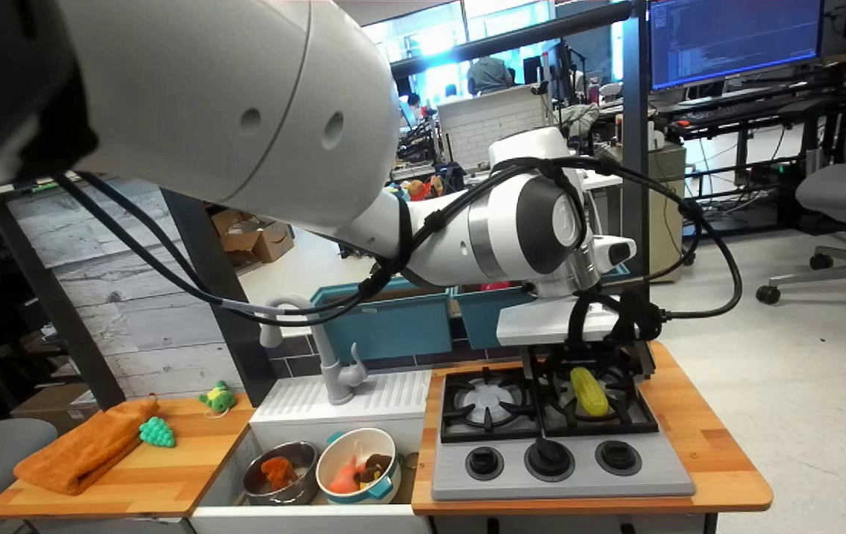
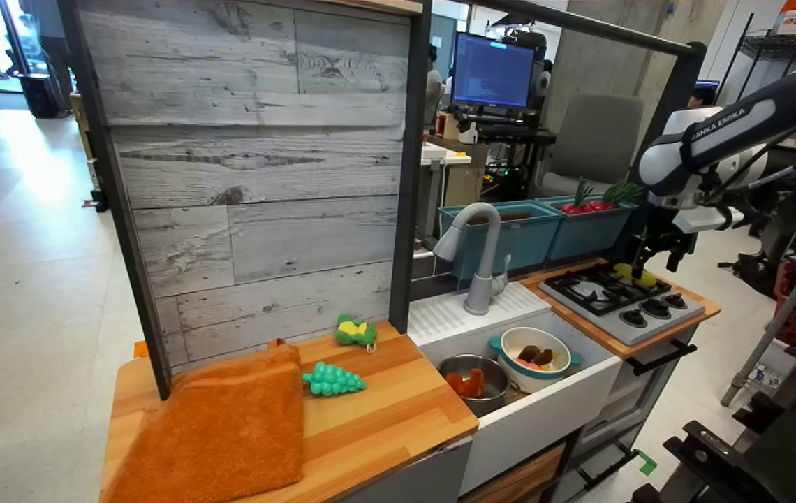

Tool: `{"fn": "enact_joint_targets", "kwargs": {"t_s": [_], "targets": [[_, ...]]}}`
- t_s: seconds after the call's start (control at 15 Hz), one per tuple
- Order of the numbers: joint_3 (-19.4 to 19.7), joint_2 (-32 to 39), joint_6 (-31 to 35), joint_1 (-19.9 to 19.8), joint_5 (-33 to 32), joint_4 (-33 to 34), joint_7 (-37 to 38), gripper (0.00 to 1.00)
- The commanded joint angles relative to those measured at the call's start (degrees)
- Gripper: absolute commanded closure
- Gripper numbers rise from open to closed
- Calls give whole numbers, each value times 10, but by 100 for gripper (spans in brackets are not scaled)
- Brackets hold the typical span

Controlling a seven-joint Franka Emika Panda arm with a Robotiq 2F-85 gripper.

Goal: Pick up all the plush toys from the counter and on the stove and put them in the pots, then wipe the counter with the cloth

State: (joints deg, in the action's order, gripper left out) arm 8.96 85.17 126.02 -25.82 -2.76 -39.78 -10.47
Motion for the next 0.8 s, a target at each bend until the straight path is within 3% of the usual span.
{"fn": "enact_joint_targets", "kwargs": {"t_s": [0.0, 0.73], "targets": [[1, 1, 27, 5, -13, 5, 15, 0], [-2, 0, 23, -1, -3, 0, 47, 0]]}}
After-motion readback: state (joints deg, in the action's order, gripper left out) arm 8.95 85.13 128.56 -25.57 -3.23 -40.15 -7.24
